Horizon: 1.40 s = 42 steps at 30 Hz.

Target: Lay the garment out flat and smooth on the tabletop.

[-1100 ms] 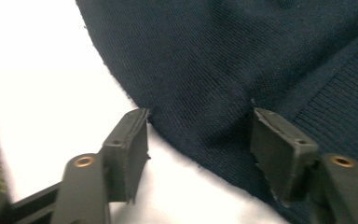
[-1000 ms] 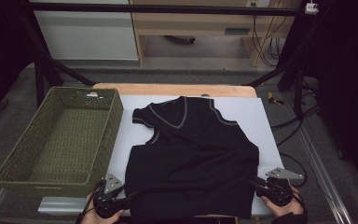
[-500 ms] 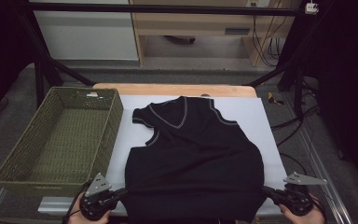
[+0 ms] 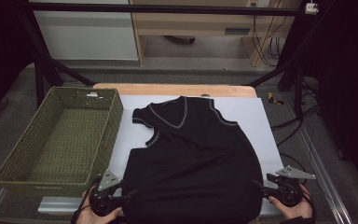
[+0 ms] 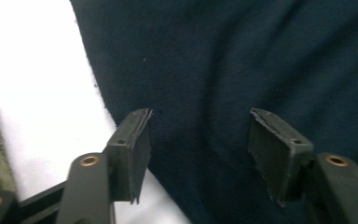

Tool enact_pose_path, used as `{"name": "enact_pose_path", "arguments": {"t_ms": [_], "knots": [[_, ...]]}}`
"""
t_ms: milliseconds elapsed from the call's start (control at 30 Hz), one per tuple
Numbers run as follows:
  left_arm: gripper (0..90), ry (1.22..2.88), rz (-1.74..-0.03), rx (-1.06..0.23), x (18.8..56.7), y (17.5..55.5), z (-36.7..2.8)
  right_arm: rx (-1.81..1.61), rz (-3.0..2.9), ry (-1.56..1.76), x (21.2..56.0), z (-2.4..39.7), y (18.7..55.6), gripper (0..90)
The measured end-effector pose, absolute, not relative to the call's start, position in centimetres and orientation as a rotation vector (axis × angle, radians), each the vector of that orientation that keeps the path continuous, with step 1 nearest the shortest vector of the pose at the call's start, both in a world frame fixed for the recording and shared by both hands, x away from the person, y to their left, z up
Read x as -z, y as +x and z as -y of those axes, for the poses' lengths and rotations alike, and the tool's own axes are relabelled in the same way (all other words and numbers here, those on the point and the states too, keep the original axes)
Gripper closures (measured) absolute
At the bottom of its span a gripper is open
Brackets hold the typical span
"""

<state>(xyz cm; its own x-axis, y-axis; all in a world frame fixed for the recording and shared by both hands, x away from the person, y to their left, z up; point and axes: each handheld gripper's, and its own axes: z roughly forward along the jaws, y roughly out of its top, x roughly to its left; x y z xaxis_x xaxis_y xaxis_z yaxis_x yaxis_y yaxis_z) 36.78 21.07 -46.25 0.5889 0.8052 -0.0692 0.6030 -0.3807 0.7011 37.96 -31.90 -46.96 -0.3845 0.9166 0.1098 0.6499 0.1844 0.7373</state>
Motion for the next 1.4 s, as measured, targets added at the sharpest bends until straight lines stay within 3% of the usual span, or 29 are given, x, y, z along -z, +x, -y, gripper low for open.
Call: {"name": "enact_pose_path", "arguments": {"t_ms": [133, 300, 433, 700, 967, 1033, 1133, 1400], "knots": [[35.1, 2.117, -1.116, -0.375, 47.3, 37.1, -21.2, -0.988, -2.129, 1.456, 47.6, 31.5, 38.5, 34.7], [37.6, 2.100, -1.088, -0.387, 47.8, 37.3, -21.3, -0.954, -2.144, 1.415, 48.1, 31.3, 38.6, 47.0], [50.4, 2.098, -1.099, -0.396, 47.8, 37.3, -21.5, -0.964, -2.138, 1.368, 48.2, 31.4, 38.5, 56.5], [81.5, 2.138, -1.071, -0.387, 47.7, 36.9, -21.0, -0.950, -2.114, 1.414, 48.0, 31.4, 38.4, 65.9], [86.5, 2.145, -1.064, -0.369, 47.6, 37.0, -21.1, -0.926, -2.092, 1.495, 47.7, 32.1, 38.9, 61.3], [87.0, 2.138, -1.069, -0.352, 47.5, 37.0, -21.2, -0.934, -2.080, 1.500, 47.9, 32.0, 38.9, 65.6], [87.5, 2.143, -1.069, -0.337, 47.4, 36.8, -21.3, -0.958, -2.102, 1.529, 47.8, 31.8, 38.9, 84.4], [88.0, 2.127, -1.040, -0.285, 45.0, 34.8, -23.0, -1.003, -2.133, 1.509, 45.9, 32.4, 37.5, 86.6]]}}
